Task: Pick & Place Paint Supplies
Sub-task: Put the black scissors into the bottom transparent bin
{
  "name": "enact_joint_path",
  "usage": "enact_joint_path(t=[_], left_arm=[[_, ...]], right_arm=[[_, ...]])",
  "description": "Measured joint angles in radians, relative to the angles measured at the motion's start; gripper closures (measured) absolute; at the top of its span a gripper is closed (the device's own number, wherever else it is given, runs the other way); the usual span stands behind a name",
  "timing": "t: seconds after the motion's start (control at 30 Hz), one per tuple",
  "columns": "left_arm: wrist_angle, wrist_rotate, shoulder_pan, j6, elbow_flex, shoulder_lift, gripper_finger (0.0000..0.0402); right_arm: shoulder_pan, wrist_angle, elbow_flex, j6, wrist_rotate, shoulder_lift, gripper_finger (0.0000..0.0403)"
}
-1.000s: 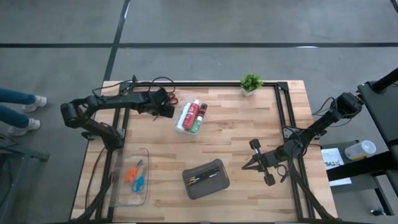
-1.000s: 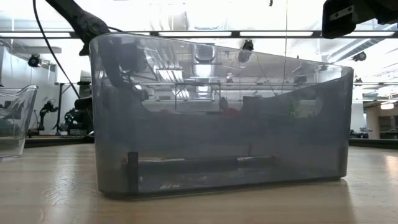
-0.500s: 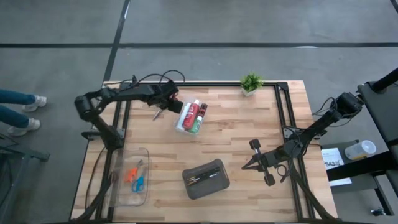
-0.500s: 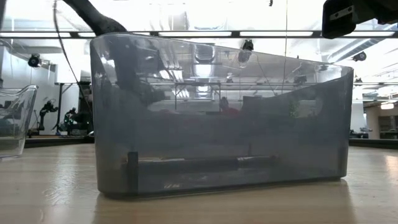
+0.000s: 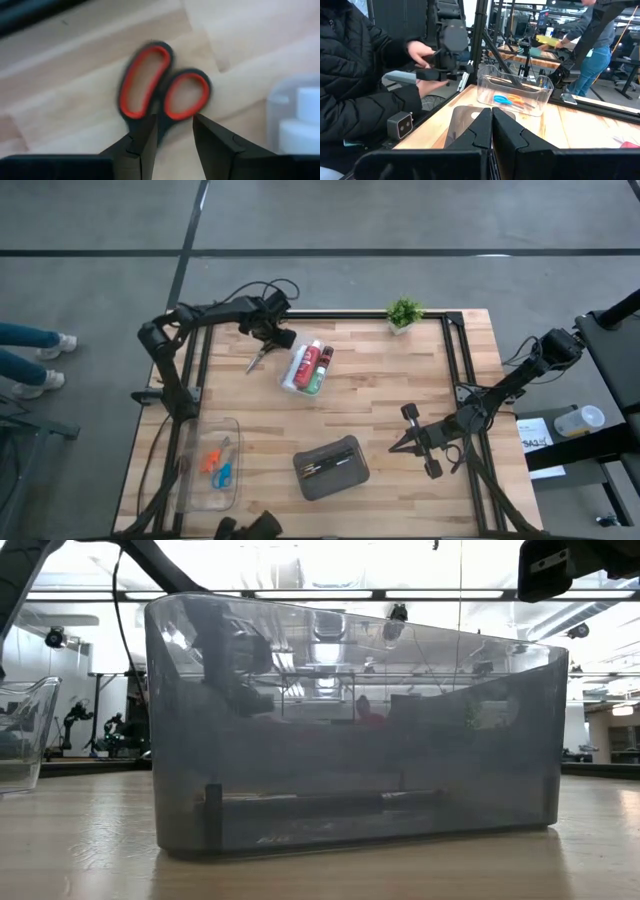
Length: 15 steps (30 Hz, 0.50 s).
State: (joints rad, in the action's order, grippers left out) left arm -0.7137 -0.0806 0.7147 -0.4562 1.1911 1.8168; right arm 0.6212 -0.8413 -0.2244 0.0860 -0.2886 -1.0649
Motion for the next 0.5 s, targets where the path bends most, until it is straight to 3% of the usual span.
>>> enact_joint_path(t=[0.5], left_arm=[[-0.013, 0.076, 0.078, 0.008, -0.013, 0.018, 0.027]], right_arm=[[-0.001, 0.0, 0.0, 0.0, 0.0, 0.0, 0.0395]])
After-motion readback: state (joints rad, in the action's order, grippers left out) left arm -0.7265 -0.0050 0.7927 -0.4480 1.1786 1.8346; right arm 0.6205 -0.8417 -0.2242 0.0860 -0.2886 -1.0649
